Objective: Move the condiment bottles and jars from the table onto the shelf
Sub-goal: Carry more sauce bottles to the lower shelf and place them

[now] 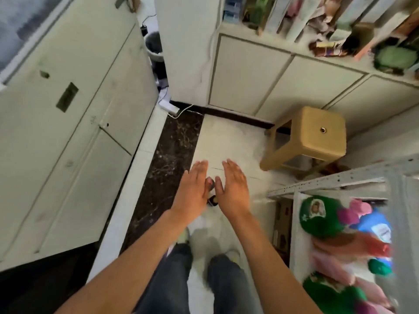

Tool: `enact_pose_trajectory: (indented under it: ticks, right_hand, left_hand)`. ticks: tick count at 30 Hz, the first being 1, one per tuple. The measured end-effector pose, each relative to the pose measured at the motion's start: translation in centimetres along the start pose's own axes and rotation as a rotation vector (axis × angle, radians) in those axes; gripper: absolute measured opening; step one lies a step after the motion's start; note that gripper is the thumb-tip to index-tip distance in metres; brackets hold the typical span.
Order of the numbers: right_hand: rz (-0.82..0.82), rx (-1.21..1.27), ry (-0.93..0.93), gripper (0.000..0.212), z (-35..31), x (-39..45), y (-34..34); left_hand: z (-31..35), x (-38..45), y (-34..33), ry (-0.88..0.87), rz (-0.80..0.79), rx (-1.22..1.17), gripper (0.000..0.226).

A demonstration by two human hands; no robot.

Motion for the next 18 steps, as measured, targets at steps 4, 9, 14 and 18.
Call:
enact_pose_trajectory:
  ticks: [4,9,14,18]
  right_hand:
    - [-0.113,0.026,-0.086,0.05,3.3,1.9,-5.5]
    - [-0.272,0.075,-0.184,0.051,8.6,2.4,-15.0]
    - [-0.35,0.11,-0.293,0.048,16.0,1.5,-24.2]
    - [-0.445,0.104,-0.276,0.051,22.5,1.1,-32.0]
  left_hand:
    - [-3.7,1.3,-5.1,0.079,-0.089,0.049,0.048]
    - [-9.4,2.7,-13.7,0.203,-0.227,0.122,0.055]
    - [-13.9,4.2,-23.0,0.261,-0.341,0.215,0.065]
    - [-17.2,5.9,-31.6,0.271,-0.412,0.205,0.06]
Point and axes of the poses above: each hand's wrist, its own x-axis towards the middle knuckle, its own y-axis out of the back of the hand, z = x × y, the point moved 7 cm from there along x, towards the middle knuckle, and after that the axes turned 9 degrees about y, right-handed, at the moved point
